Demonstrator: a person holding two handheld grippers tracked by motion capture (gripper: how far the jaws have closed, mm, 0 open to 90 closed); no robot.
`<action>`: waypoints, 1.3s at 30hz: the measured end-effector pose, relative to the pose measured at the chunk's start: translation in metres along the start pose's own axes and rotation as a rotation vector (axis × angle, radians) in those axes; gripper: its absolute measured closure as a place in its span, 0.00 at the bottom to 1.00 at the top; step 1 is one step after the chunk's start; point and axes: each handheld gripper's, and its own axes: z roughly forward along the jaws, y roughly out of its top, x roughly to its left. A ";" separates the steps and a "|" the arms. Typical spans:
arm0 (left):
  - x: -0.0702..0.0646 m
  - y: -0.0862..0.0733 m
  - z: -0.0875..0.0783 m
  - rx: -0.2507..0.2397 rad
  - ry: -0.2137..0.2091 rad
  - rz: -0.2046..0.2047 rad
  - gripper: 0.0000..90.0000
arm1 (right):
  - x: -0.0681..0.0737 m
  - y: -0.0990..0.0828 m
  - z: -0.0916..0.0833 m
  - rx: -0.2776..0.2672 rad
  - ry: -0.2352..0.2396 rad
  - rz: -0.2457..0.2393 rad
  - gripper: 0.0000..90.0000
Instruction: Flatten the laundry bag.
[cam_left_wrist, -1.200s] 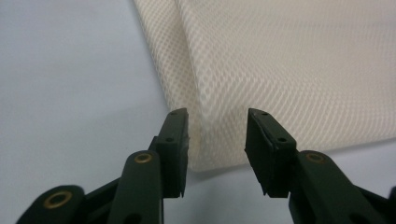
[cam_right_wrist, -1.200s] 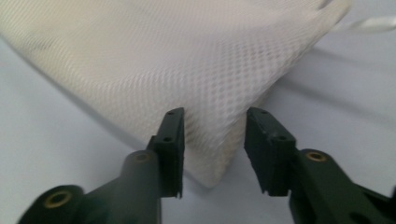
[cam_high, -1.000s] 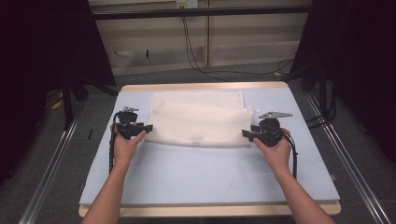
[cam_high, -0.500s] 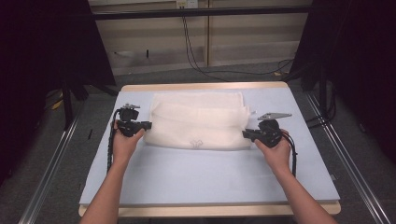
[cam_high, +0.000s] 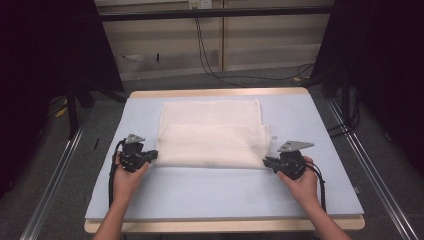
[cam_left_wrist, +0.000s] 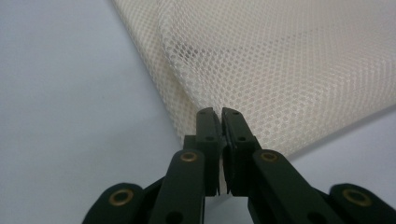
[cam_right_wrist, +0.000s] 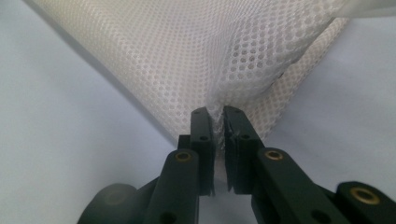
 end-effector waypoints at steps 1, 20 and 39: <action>-0.001 -0.002 -0.001 -0.005 -0.001 -0.010 0.96 | 0.002 -0.002 -0.001 0.003 -0.001 -0.002 0.92; -0.001 -0.005 -0.001 0.015 -0.013 -0.006 0.96 | -0.021 0.046 0.009 -0.070 -0.085 0.226 0.50; -0.008 -0.006 0.004 0.038 0.015 -0.013 0.95 | 0.003 0.004 -0.028 -0.124 0.096 0.035 0.92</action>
